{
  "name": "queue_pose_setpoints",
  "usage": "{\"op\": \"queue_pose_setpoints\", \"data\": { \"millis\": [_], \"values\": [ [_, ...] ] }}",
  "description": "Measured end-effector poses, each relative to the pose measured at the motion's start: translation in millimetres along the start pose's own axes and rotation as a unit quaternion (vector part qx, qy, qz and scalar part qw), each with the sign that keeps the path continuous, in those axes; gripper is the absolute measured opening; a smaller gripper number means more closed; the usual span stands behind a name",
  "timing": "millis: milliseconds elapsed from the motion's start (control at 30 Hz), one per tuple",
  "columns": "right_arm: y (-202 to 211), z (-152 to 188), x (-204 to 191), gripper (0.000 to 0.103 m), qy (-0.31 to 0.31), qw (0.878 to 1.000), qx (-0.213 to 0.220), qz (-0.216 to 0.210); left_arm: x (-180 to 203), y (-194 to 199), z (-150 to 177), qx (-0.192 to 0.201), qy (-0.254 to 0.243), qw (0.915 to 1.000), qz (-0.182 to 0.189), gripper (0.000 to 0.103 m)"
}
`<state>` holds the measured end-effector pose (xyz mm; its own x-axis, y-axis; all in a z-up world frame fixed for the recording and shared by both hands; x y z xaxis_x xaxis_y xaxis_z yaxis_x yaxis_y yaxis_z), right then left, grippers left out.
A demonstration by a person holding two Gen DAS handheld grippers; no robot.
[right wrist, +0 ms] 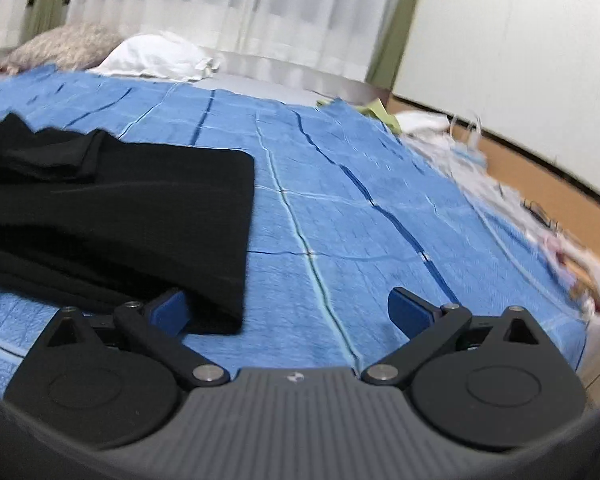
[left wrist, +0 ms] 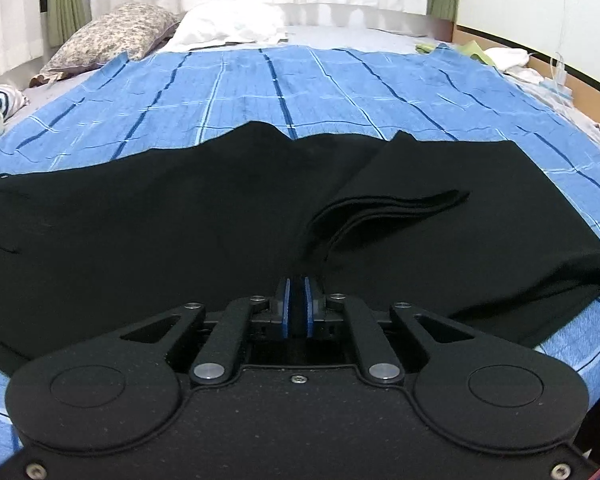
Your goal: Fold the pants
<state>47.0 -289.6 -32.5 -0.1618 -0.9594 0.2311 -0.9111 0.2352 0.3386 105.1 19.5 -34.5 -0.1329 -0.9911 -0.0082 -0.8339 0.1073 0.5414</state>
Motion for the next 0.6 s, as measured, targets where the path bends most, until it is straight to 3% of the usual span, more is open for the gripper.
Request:
{"op": "queue_pose_setpoints", "data": {
  "millis": [133,200,267,333,500,600],
  "values": [
    [5.4,-1.4,-2.1,0.103,-0.006,1.000,0.007,-0.026,8.2,18.9,-30.1,0.057,-0.005,0.9984,0.004,0.011],
    [14.6,-7.8,-8.0,0.103,-0.008,0.998,0.026,-0.050,24.6,25.7,-48.4,0.077,0.000,0.9958,0.049,0.011],
    [23.3,-16.5,-15.5,0.103,-0.026,0.995,0.050,-0.082,55.4,18.6,-54.8,0.051,-0.008,0.9909,0.124,0.012],
    [26.9,-23.8,-20.4,0.103,-0.050,0.992,0.062,-0.099,83.6,1.6,-52.5,0.021,-0.014,0.9864,0.163,0.015],
    [21.1,-25.5,-24.2,0.097,-0.081,0.988,0.056,-0.118,133.5,-59.7,-38.0,-0.032,-0.038,0.9865,0.156,0.013],
    [17.4,-25.4,-26.0,0.087,-0.088,0.986,0.053,-0.132,130.2,-82.4,-47.9,-0.004,-0.071,0.9929,0.095,0.013]
  ]
}}
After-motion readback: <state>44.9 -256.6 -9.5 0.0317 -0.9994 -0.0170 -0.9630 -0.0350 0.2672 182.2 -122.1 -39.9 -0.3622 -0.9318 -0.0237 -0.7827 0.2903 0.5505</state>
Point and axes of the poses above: each gripper's, at about its wrist camera, not at the fingertips, and y roughly against the way its jaws point, x to its right, z to its underside, the point moved 9 cm from there along -y, roughly the way its jaws point, and after that the axes turned 10 degrees about x, right-handed, at the moved point
